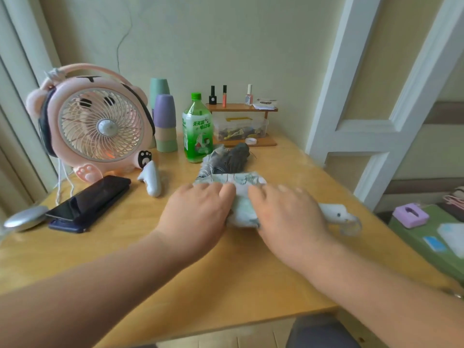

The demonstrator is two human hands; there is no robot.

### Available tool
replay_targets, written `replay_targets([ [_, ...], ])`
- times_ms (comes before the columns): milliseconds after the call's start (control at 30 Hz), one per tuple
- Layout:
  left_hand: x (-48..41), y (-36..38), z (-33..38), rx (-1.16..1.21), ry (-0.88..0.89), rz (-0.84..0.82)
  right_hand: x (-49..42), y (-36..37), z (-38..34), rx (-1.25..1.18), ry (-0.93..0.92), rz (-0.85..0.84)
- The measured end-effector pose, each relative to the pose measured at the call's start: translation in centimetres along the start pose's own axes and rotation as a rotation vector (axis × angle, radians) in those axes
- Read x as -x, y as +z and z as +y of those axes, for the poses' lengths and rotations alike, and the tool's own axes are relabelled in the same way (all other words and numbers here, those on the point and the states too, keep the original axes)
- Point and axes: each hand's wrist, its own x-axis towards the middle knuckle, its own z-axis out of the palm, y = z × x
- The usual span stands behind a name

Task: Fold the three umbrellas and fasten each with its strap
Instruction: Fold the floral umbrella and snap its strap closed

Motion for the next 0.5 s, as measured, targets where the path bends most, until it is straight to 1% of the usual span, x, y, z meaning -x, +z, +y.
replay_targets([
  [133, 4.0, 1.7, 2.3, 0.111, 0.031, -0.139, 3.0, 4.0, -0.2, -0.087, -0.104, -0.177],
  [200, 5.3, 1.8, 3.0, 0.134, 0.006, -0.218, 4.0, 3.8, 0.3, -0.214, -0.126, -0.254],
  [233, 5.8, 1.8, 3.2, 0.116, 0.005, -0.22, 4.3, 3.4, 0.5, -0.286, -0.127, -0.32],
  [267, 6.2, 1.7, 3.4, 0.102, 0.019, -0.225, 4.7, 3.1, 0.7, -0.336, -0.122, -0.341],
  [367, 7.2, 1.8, 3.9, 0.098, 0.06, -0.206, 6.4, 3.3, 0.0, -0.383, -0.083, -0.313],
  [433, 7.6, 1.8, 3.9, 0.117, 0.082, -0.195, 7.5, 4.3, -0.7, -0.32, -0.052, -0.201],
  [500, 7.3, 1.4, 3.9, 0.144, 0.082, -0.209, 7.9, 5.2, -1.0, -0.29, -0.022, -0.129],
])
